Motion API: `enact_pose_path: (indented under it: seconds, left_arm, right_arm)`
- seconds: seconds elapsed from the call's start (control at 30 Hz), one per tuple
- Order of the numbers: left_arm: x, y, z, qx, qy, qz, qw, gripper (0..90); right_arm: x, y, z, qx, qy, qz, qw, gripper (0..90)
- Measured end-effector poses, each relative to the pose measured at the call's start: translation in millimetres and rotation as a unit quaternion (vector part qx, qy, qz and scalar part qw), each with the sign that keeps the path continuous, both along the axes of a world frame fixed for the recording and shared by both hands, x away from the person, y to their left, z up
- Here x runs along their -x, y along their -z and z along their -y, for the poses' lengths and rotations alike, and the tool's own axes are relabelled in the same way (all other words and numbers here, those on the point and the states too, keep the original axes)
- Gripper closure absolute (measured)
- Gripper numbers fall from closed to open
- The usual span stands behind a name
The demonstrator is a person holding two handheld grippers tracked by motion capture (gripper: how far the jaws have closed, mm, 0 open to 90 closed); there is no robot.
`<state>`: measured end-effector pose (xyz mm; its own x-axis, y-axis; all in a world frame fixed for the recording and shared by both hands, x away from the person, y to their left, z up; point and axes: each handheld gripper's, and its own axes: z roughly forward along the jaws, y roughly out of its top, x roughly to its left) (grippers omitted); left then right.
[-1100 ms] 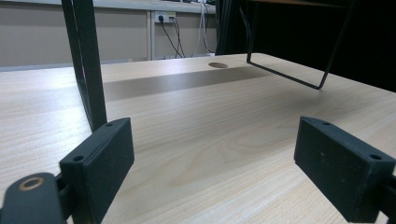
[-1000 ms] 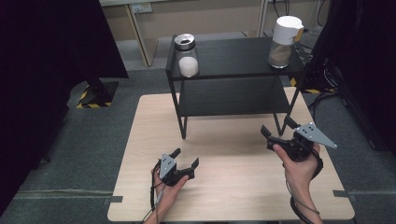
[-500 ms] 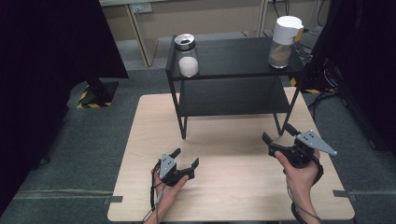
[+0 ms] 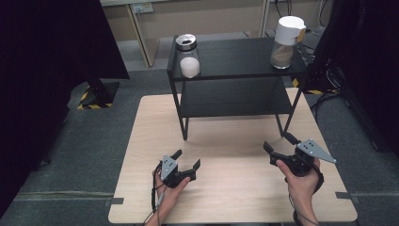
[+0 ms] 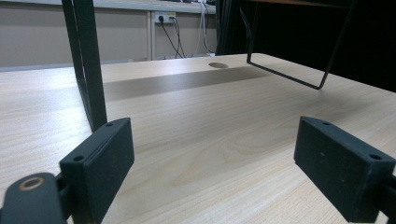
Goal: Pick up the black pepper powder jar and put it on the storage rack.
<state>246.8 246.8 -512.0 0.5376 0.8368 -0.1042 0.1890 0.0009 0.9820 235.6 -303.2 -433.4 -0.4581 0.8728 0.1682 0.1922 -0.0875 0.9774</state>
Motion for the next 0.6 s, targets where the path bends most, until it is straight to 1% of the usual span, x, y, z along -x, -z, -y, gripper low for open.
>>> enact_pose_path:
  seconds: [0.33,0.6]
  left_arm:
    - [0.1,0.2,-0.1,0.0,0.0,0.001,1.0,11.9]
    - [0.1,0.1,0.0,0.0,0.0,0.0,1.0,11.9]
  right_arm:
    - [2.3,15.9,-0.3,0.001,-0.009,-0.015,0.9998,5.5]
    - [4.1,25.1,-0.2,-0.001,-0.012,-0.025,0.9996,5.5]
